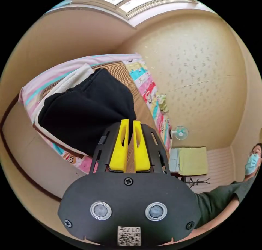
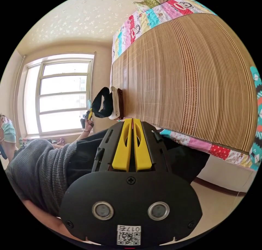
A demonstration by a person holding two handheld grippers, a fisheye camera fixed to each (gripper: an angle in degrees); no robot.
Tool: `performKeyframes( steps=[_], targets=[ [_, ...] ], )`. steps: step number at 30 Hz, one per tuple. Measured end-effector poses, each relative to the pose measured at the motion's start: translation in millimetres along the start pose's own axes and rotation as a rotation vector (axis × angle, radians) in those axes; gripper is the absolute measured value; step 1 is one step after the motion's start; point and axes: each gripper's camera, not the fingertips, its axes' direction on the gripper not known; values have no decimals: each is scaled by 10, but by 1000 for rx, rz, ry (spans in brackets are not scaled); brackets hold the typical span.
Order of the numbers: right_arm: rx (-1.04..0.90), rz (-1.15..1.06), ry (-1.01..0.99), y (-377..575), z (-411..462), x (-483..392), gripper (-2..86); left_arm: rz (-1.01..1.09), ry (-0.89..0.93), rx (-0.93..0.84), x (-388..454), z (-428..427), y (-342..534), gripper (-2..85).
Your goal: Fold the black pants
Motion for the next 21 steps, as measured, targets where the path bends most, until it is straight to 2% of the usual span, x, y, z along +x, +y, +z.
performKeyframes(
  steps=[6,12,15,17,21],
  targets=[
    [-70,-54,-67,-353,61,122,10,421,344,71,1129,-461,528,-1],
    [-139,-192,-259,-777,185,-56,42,604,519,232,2167,-615,1349,-4],
    [-218,-243,-374,-920,340,-194,136,674,571,278,2639,-604,1934,-4],
    [-263,-372,-354,-925,401,-410,245,721,608,289,2940,-541,2310,-3],
    [-194,-666,-297,-674,194,-795,313,762,694,253,3550,-283,3102,-4]
  ],
)
